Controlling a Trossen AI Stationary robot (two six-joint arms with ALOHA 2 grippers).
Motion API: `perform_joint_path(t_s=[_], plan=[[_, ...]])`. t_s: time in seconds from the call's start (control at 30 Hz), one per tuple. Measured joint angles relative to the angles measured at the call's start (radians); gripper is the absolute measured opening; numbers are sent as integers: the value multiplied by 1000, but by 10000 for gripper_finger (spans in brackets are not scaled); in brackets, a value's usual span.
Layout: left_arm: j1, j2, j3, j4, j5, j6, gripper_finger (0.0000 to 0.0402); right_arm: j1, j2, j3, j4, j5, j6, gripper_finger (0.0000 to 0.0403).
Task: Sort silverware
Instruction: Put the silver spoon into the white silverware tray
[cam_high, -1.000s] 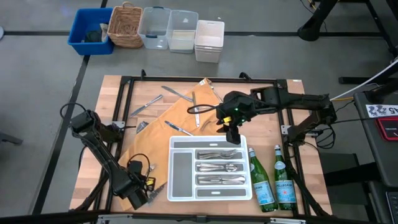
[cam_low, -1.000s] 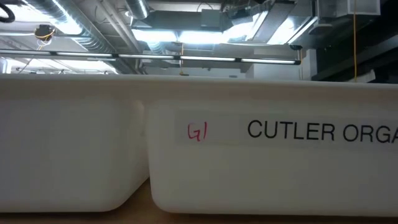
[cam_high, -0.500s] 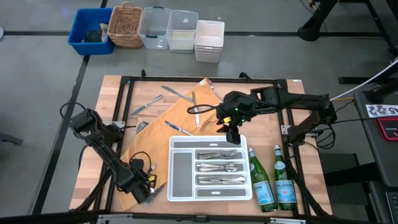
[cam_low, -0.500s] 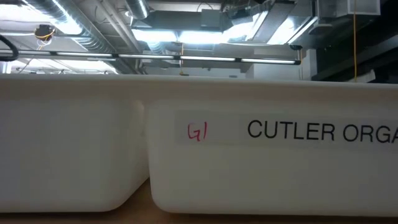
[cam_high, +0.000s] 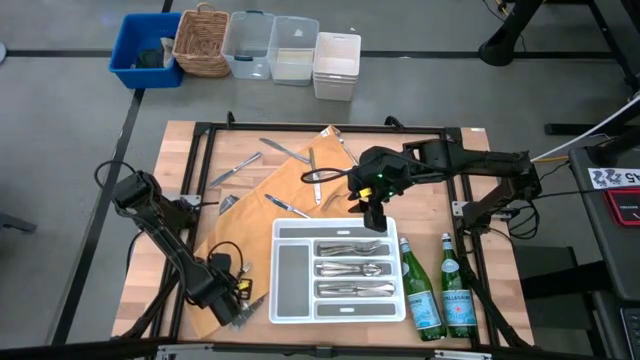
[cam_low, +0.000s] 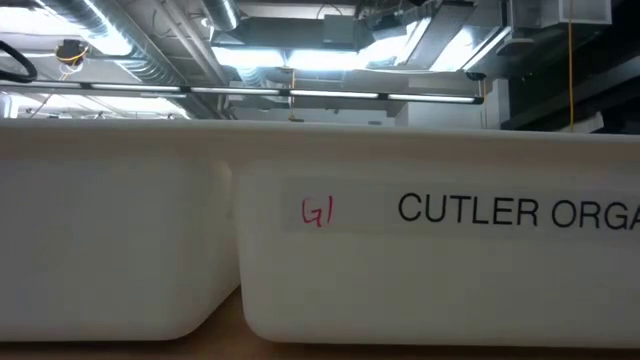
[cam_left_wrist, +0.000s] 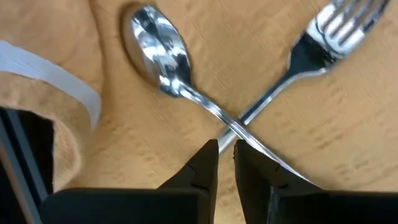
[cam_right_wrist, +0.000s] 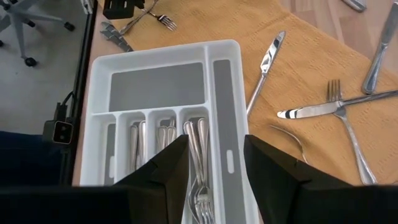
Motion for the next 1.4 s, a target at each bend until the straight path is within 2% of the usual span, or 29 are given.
perform_joint_path(t_s=[0.2,0.57,0.7,0.97,1.13,1.4], plan=[[22,0,0,-63,-2,0,38,0,0,0,0,10,0,156],[34,0,0,-57,7,56,41,0,0,0,0,10,0,156],[34,0,0,-63,44,19,70,0,0,0,0,10,-1,156],[34,1,-30,-36,46,-10,117,0,0,0,0,10,-2,156],[33,-4,-83,73,47,-21,117,0,0,0,0,10,-2,156],[33,-5,-118,77,14,-19,103,0,0,0,0,10,-4,156]])
